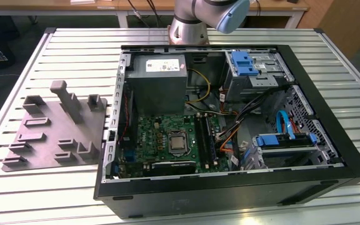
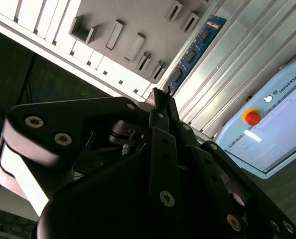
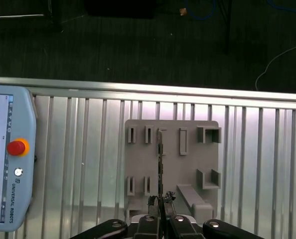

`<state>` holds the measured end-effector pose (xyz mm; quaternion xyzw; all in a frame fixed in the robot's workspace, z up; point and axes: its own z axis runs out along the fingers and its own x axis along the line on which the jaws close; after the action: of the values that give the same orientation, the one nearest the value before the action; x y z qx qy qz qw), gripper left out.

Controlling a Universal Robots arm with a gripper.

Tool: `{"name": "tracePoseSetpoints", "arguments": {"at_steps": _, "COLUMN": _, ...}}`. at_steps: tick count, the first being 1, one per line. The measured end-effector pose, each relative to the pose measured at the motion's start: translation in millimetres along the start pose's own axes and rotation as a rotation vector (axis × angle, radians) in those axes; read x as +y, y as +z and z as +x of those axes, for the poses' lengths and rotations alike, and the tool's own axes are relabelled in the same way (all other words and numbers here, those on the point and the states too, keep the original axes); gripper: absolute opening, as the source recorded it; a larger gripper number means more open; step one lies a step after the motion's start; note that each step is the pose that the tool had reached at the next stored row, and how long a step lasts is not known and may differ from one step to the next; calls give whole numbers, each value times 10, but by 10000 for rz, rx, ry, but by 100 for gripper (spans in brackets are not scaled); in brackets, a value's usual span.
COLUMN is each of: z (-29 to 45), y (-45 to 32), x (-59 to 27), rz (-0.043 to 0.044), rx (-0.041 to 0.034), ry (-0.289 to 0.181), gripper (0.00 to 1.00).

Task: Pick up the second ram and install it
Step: 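Pick up the second ram and move it above second insertion slot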

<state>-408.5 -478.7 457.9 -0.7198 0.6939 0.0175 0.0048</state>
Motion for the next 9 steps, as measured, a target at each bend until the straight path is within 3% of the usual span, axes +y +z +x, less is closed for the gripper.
{"name": "tracePoseSetpoints", "arguments": {"at_steps": 5, "z": 0, "y": 0, "x": -2, "rz": 0, "rx": -2, "ry": 0, "gripper": 14}}
{"name": "tracePoseSetpoints", "arguments": {"at_steps": 9, "z": 6, "y": 1, "x": -143, "rz": -8, "rx": -2, "ry": 0, "gripper": 14}}
